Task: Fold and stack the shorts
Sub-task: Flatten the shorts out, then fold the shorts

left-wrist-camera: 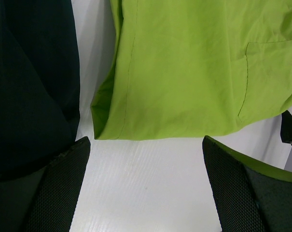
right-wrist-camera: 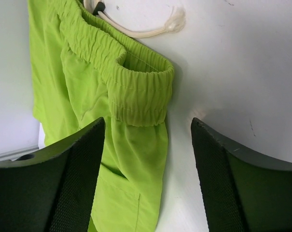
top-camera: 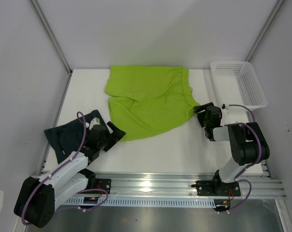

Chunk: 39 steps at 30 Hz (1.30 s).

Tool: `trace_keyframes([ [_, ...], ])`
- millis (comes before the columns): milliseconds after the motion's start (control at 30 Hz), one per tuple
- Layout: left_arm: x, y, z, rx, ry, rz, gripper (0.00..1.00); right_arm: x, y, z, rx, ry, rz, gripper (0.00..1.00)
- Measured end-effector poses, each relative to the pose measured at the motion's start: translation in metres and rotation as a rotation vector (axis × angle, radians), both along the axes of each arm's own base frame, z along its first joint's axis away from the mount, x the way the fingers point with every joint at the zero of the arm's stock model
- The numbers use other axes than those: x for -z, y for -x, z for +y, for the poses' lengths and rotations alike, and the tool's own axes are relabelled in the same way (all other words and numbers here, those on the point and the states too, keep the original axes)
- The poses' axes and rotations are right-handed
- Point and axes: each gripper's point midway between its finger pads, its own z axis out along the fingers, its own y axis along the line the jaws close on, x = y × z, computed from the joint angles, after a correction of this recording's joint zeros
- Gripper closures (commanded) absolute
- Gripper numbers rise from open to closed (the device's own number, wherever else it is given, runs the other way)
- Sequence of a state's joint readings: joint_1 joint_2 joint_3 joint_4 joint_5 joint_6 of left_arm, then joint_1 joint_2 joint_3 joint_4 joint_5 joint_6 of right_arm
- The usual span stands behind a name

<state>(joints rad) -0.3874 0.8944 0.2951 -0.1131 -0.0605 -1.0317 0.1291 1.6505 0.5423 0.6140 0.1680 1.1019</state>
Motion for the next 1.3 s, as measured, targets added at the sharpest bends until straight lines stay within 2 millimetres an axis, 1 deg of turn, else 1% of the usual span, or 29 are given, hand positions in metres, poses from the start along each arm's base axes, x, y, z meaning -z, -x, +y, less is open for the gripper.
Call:
trace_keyframes([
  [167, 0.0, 0.0, -0.001, -0.004, 0.002, 0.0, 0.01, -0.002, -0.006, -0.003, 0.002, -0.009, -0.011, 0.33],
  [367, 0.0, 0.001, -0.001, -0.015, 0.007, 0.006, 0.01, 0.007, -0.021, -0.006, 0.011, -0.015, 0.001, 0.39],
  [433, 0.003, 0.002, 0.001, -0.029, 0.004, 0.02, 0.01, 0.008, -0.027, -0.005, 0.012, -0.02, -0.006, 0.44],
  [500, 0.007, 0.004, 0.004, -0.042, -0.004, 0.042, 0.01, 0.01, -0.032, -0.005, 0.016, -0.028, -0.008, 0.53],
  [533, 0.009, 0.006, 0.004, -0.048, -0.008, 0.056, 0.02, 0.012, -0.034, -0.005, 0.017, -0.03, -0.008, 0.65],
  [567, 0.011, 0.007, 0.005, -0.054, -0.008, 0.067, 0.02, 0.014, -0.035, -0.005, 0.017, -0.029, -0.003, 0.81],
  [667, 0.011, 0.007, 0.005, -0.067, 0.002, 0.073, 0.05, 0.019, -0.035, -0.005, 0.02, -0.028, 0.011, 0.97],
  [700, 0.011, 0.007, 0.004, -0.069, 0.004, 0.075, 0.05, 0.02, -0.035, -0.005, 0.021, -0.027, 0.012, 1.0],
  [767, 0.012, 0.006, 0.003, -0.073, 0.013, 0.08, 0.07, 0.02, -0.035, -0.006, 0.024, -0.026, 0.011, 1.0],
  [900, 0.014, 0.004, -0.002, -0.071, 0.019, 0.083, 0.14, 0.019, -0.035, -0.005, 0.027, -0.023, 0.008, 1.0],
  [933, 0.014, 0.003, -0.004, -0.07, 0.022, 0.083, 0.18, 0.02, -0.034, -0.006, 0.029, -0.021, 0.007, 1.0],
  [1000, 0.015, 0.003, -0.007, -0.067, 0.022, 0.084, 0.23, 0.021, -0.031, -0.006, 0.032, -0.019, 0.007, 1.0],
  [1033, 0.016, 0.003, -0.008, -0.07, 0.025, 0.087, 0.3, 0.022, -0.029, -0.006, 0.034, -0.017, 0.007, 1.0],
  [1067, 0.016, 0.001, -0.01, -0.075, 0.032, 0.084, 0.34, 0.023, -0.027, -0.007, 0.036, -0.016, 0.007, 1.0],
  [1133, 0.019, 0.002, -0.011, -0.083, 0.034, 0.089, 0.39, 0.023, -0.023, -0.007, 0.039, -0.013, 0.005, 1.0],
  [1167, 0.021, 0.003, -0.012, -0.091, 0.041, 0.091, 0.41, 0.023, -0.021, -0.007, 0.039, -0.013, 0.002, 1.0],
  [1300, 0.023, 0.001, -0.009, -0.125, 0.041, 0.09, 0.43, 0.02, -0.019, -0.006, 0.035, -0.012, -0.007, 1.0],
])
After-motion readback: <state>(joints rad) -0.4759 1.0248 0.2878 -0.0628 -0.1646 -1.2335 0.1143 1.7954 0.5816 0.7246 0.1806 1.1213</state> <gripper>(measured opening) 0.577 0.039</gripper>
